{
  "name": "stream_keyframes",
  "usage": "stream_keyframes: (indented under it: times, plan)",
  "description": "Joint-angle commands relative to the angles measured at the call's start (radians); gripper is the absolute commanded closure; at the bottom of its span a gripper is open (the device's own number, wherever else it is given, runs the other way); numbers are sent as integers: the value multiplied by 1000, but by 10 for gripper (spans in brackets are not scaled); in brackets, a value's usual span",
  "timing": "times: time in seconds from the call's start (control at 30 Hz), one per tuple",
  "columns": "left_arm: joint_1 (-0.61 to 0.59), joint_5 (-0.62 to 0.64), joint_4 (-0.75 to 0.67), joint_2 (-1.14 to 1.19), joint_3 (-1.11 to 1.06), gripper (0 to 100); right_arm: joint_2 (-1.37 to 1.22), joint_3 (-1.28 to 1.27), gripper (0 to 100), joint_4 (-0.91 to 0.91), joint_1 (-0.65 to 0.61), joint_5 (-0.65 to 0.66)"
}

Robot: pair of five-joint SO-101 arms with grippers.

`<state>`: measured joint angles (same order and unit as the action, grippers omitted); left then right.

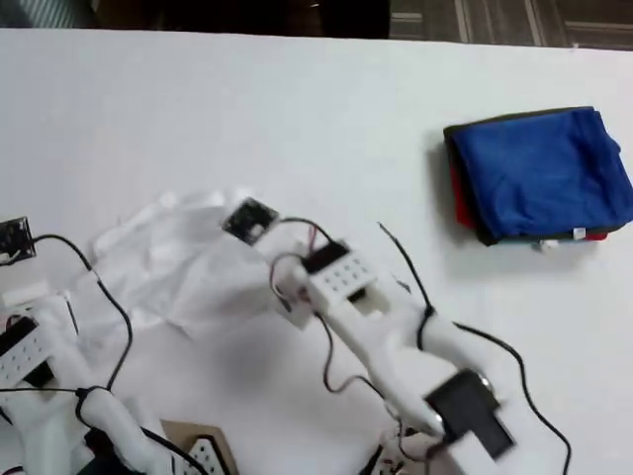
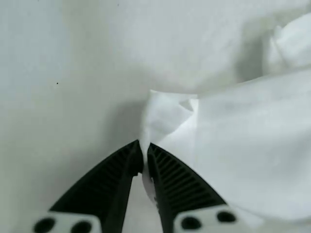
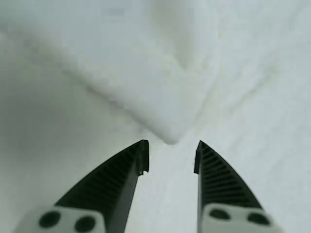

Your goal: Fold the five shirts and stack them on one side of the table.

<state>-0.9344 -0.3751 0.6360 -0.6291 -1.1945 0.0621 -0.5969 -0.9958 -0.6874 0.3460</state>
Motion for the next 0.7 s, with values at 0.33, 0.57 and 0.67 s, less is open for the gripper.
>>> stream_keyframes:
  times: [0.33, 0.57, 0.67]
  plan:
    - [-11, -8, -20, -14, 5, 974, -311, 387, 840, -134, -150, -170]
    - [-11, -8, -20, -14, 5, 974, -407, 502, 840, -136, -130, -172]
    - [-11, -8, -17, -14, 5, 974, -441, 531, 843, -139, -131, -172]
